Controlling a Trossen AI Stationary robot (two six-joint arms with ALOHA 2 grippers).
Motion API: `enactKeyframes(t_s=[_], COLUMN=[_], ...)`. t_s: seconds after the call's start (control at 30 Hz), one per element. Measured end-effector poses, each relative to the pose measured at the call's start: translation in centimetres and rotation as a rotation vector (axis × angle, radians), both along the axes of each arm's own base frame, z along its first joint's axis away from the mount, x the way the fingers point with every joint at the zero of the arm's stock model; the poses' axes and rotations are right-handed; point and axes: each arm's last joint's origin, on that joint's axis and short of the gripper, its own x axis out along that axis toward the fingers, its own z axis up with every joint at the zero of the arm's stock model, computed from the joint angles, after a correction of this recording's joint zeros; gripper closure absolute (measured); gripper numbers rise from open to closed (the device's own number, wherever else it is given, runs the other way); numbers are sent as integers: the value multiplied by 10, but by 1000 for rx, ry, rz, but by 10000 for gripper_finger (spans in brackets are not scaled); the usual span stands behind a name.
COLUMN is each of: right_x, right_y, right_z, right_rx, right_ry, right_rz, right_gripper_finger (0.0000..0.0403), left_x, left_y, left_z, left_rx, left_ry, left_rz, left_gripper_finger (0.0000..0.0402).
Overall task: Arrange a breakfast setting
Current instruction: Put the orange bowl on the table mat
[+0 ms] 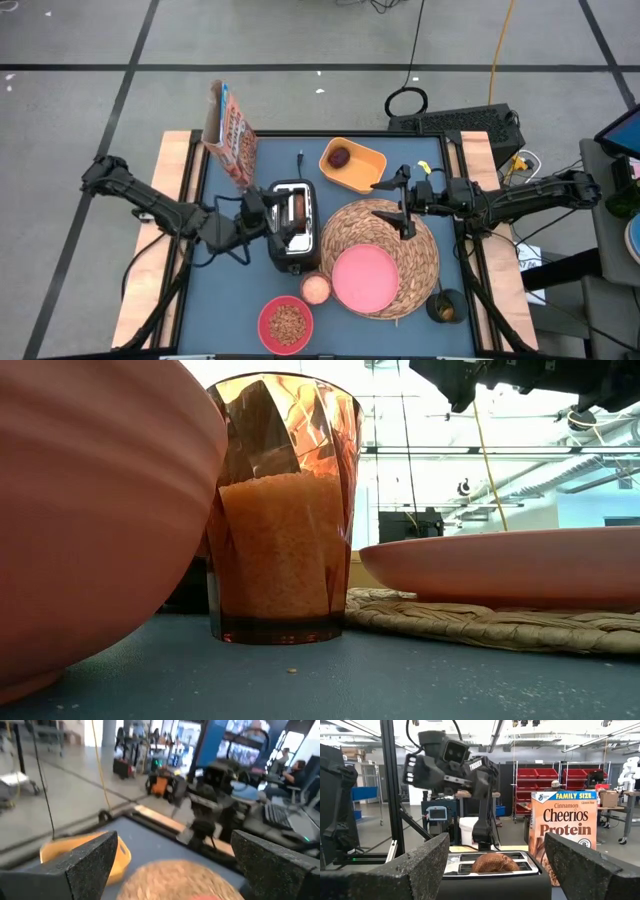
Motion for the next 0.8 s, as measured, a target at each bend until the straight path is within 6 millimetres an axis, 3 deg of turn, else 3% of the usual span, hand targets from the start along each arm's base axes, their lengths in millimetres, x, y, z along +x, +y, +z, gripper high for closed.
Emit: enactKeyframes(t_s=[0.47,0.8], right_x=[0,0], right_y=[0,0], right_z=[-2,-2], right_rx=[9,10], right_ry=[26,25], right_rz=[2,2], right_gripper_finger=[83,83], left_x=[-47,-54], left_y=[-74,-107], left_z=[-6,-34], left_rx=[-434,-696], left_ry=[100,261], left_rz=[-302,-410], left_gripper_finger=[9,9])
